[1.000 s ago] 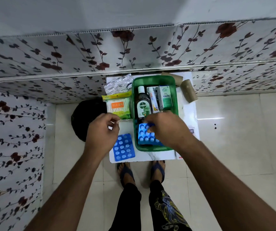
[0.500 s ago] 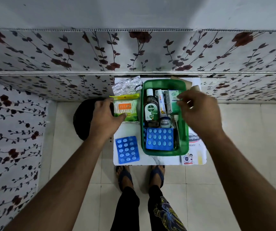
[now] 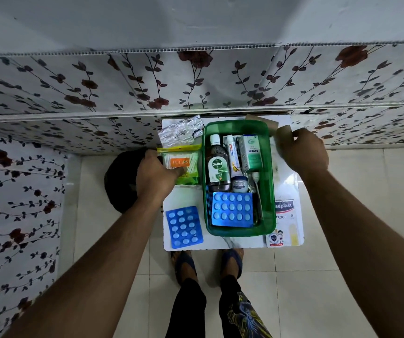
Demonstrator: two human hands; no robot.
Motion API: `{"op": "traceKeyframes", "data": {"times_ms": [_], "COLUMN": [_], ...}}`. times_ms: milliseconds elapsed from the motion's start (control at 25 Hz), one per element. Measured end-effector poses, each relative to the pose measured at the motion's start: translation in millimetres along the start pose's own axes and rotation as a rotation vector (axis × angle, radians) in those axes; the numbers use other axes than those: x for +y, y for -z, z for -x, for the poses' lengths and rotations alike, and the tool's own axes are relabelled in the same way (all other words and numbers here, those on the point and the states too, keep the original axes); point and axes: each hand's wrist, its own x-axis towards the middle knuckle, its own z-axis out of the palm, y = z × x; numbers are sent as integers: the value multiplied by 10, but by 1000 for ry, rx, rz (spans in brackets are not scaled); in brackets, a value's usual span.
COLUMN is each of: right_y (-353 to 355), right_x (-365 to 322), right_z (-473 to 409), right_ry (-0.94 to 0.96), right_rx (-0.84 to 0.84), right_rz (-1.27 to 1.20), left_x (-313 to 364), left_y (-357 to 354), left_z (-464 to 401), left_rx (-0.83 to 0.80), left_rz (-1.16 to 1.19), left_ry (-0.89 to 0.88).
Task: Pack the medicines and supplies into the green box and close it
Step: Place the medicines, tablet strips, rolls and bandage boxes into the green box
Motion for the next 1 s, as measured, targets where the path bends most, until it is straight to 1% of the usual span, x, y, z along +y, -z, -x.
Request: {"op": "traceKeyframes", "data": {"times_ms": [80, 280, 360, 440, 480, 520, 600, 680, 800, 880, 1000], "right_y": [-18, 47, 121, 227, 301, 378, 514, 596, 664, 690, 685], "right_x": [-17, 3, -13, -12, -9, -3, 19, 40, 58, 36, -64], "right_z": [9, 64, 133, 222, 287, 359, 495, 586, 617, 598, 601], "right_ry": [-12, -36, -50, -50, -46, -38, -17, 1, 18, 36, 70], "right_rx": [-26, -15, -17, -6, 2, 6, -1, -6, -5, -28, -93], "right_rz": [-14, -44, -92, -168, -205, -238, -291, -328, -361, -357, -351], "left_x": [50, 142, 161, 277, 388, 518, 781, 933, 981, 945, 908], "left_y": [19, 168, 377, 627, 710, 737, 617, 340, -55, -227, -309], "left_z": [41, 245, 403, 620, 743, 867, 1075, 1167, 1128, 1091, 1116], "left_rx": [19, 53, 91, 126, 109, 58, -105, -242, -350, -370, -299], "left_rz": [41, 121, 135, 160, 186, 208, 190, 56, -188, -348, -694], "left_ry": [19, 59, 32, -49, -99, -143, -211, -290, -359, -408, -580]}}
